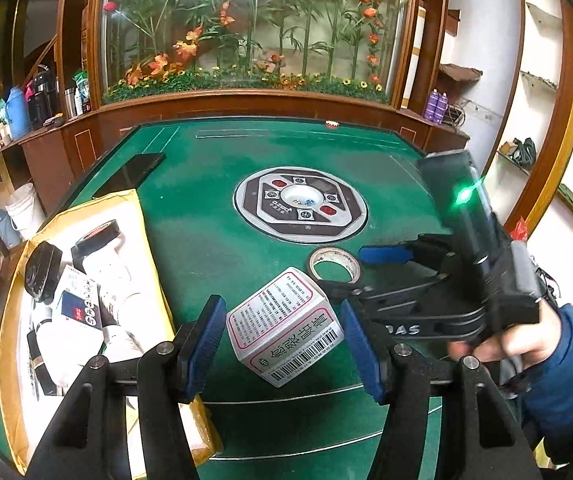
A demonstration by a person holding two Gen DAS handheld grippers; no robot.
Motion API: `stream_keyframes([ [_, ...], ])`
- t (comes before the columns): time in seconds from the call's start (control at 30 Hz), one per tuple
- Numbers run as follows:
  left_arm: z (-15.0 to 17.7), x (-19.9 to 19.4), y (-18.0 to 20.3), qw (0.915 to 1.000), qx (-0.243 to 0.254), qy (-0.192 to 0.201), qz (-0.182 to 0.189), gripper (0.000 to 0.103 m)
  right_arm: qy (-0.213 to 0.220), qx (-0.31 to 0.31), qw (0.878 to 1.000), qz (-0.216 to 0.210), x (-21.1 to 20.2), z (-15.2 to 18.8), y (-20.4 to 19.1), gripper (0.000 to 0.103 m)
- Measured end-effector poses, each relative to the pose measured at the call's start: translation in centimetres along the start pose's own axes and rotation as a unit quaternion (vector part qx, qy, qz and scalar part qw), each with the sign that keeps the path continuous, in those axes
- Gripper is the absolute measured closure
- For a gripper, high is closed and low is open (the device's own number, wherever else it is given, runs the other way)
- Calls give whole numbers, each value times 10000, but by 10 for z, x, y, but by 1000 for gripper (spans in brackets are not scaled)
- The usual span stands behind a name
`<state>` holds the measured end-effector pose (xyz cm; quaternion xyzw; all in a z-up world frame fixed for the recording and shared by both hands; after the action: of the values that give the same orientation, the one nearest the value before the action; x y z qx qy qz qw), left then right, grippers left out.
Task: Organize rigid objects
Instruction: 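Grasp the white barcode box with the left tool while the right tool grasps the white tape roll, then carry the white box and tape roll over the tray and lower them in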
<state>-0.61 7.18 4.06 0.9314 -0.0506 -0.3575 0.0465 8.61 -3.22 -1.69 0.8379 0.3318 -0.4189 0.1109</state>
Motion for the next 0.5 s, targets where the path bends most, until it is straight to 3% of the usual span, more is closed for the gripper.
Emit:
stream_keyframes([
  [0.07,0,0,0,10000,2,13,2,40,24,-31,10000,14,5,1,0,32],
  [0.13,0,0,-1,10000,-10,22,13,40,-85,0,10000,-26,10,4,2,45],
  [0.5,-9,-22,-22,9993,-181,287,-162,39,367,186,9988,-264,-16,-6,1,46],
])
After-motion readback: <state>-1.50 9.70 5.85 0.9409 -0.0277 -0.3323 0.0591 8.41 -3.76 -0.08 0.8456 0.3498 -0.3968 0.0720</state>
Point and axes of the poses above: each gripper's, at about its wrist camera, not at the fingertips, and x roughly the way its jaws point, y to its right, z to its underside, the point moved 5 cm from there along x, roughly the way its jaws point, and after that the axes turned 1 degree about z, right-handed, at the moved point
